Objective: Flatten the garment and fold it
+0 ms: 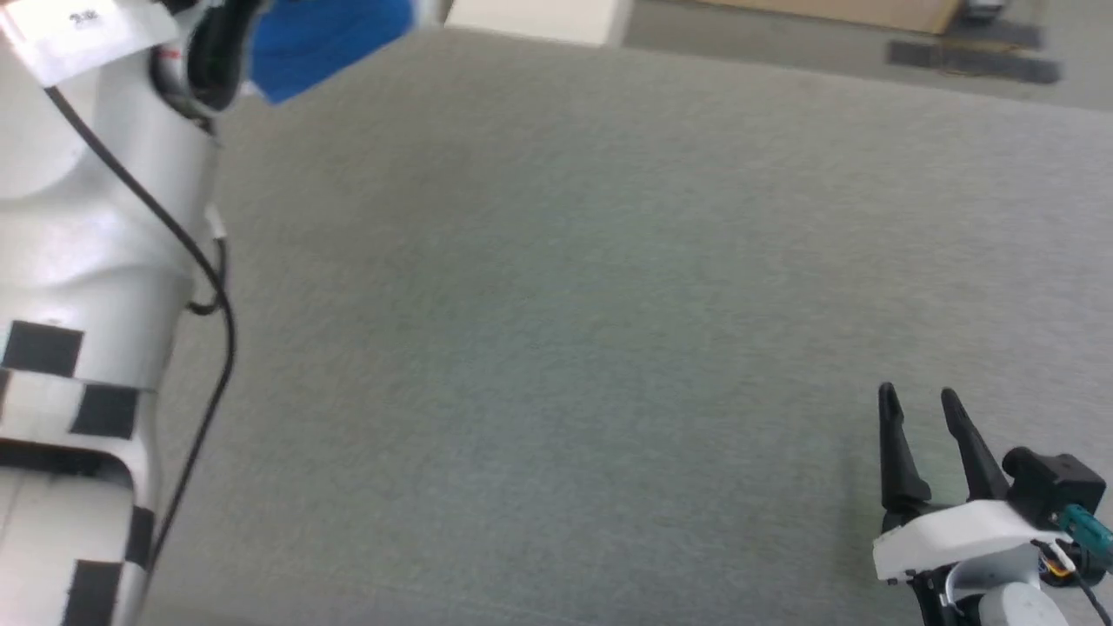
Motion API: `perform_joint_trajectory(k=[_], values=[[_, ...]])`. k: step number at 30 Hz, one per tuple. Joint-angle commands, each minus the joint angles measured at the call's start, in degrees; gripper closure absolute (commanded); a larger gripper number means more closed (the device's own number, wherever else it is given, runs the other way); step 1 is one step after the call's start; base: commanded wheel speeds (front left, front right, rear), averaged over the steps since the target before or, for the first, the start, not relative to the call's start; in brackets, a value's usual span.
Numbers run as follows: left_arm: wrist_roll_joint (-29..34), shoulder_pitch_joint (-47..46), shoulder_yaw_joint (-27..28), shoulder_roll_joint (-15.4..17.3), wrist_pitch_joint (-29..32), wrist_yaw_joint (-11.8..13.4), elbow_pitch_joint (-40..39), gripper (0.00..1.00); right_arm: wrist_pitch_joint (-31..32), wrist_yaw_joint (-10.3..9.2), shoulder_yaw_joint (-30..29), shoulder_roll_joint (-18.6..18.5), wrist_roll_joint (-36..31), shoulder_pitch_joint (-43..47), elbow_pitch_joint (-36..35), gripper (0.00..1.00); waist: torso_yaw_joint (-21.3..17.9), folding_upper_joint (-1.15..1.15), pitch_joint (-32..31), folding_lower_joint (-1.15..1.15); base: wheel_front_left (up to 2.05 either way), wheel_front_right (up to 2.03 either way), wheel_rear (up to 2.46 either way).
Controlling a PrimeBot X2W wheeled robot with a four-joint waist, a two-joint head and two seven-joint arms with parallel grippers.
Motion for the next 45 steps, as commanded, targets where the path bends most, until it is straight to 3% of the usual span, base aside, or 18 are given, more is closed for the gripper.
perform_joint_trajectory(k=[1,7,15,22,25,26,27,30,34,40,45], values=[[-1.94,0.55,-0.60,-0.61,0.02,-0.39,-1.28,1.00,-0.41,-0.09,-0.11,-0.03,1.11,-0.39,0.62,0.00,-6.25,0.00,-5.53,0.00,0.00,0.00,0.00],[-7.25,7.15,-4.82,-3.19,0.44,-0.40,-5.42,1.00,-0.47,-0.09,-1.39,-0.03,2.20,0.31,0.39,0.00,-9.94,0.00,-7.13,0.00,0.00,0.00,0.00],[-10.73,21.87,-14.16,-6.83,4.02,-0.40,-4.28,1.00,-0.48,-0.09,-2.81,-0.03,1.65,1.46,-0.05,0.00,-12.17,0.00,-6.47,0.00,0.00,0.00,0.00],[-11.71,32.91,-26.96,-6.99,16.40,-0.40,0.54,1.00,-0.48,-0.09,-3.68,-0.03,1.19,1.83,0.04,0.00,-12.65,0.00,-6.11,0.00,0.00,0.00,0.00],[-15.25,35.72,-28.47,-7.60,23.78,-0.14,3.05,1.00,-0.49,-0.09,-3.80,-0.03,1.18,1.95,0.18,0.00,-12.23,0.00,-6.26,0.00,0.00,0.00,0.00],[-16.45,36.18,-28.33,-7.87,25.86,0.46,3.64,0.91,-0.49,-0.09,-3.75,-0.03,1.19,2.14,0.11,0.00,-11.93,0.00,-6.44,0.00,0.00,0.00,0.00],[-17.49,36.36,-27.77,-8.10,26.79,1.02,3.75,0.00,-0.49,-0.09,-3.73,-0.03,1.23,2.26,0.09,0.00,-11.69,0.00,-6.56,0.00,0.00,0.00,0.00],[-21.48,36.37,-24.28,-8.48,27.30,2.01,2.30,0.00,-0.49,-0.09,-3.54,-0.03,1.35,2.53,0.26,0.00,-10.76,0.00,-7.33,0.00,0.00,0.00,0.00],[-26.58,36.02,-17.35,-7.75,23.44,2.83,-1.63,0.00,-0.49,-0.09,-3.41,-0.03,1.39,3.09,0.40,0.00,-9.39,0.00,-8.59,0.00,0.00,0.00,0.00],[-28.64,37.29,-6.99,-3.78,10.57,4.79,-7.83,0.00,-0.49,-0.09,-3.38,-0.03,1.52,3.34,0.20,0.00,-7.73,0.00,-9.82,0.00,0.00,0.00,0.00],[-22.21,41.95,-2.17,1.35,-4.88,8.38,-11.55,0.00,-0.49,-0.09,-3.18,-0.03,1.47,2.80,0.26,0.00,-6.94,0.00,-10.07,0.00,0.00,0.00,0.00]])
